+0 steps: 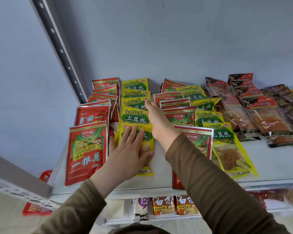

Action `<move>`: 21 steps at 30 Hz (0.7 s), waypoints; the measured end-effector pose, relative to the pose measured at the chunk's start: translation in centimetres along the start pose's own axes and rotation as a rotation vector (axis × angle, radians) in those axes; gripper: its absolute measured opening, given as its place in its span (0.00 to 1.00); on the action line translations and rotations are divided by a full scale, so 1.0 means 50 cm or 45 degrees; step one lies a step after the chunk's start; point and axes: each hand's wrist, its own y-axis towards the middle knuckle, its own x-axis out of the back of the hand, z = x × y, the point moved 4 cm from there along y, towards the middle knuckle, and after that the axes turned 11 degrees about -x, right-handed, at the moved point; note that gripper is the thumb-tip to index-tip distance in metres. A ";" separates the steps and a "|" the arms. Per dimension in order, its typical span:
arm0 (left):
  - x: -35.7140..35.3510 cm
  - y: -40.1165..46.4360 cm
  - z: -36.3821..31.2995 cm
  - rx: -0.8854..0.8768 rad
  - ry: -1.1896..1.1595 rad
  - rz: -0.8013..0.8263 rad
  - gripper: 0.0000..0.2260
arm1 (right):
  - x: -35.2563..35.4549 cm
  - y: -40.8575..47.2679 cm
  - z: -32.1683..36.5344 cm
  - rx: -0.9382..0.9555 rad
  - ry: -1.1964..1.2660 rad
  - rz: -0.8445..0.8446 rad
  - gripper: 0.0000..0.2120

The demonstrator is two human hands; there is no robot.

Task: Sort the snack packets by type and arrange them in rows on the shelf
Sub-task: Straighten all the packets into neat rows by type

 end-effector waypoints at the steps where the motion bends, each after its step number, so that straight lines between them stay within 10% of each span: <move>1: -0.003 0.004 0.003 -0.015 -0.039 -0.003 0.34 | 0.001 -0.002 -0.003 0.004 0.021 0.007 0.28; 21: 0.026 0.005 0.021 0.176 -0.673 -0.426 0.36 | 0.003 -0.061 0.011 0.257 0.019 0.065 0.31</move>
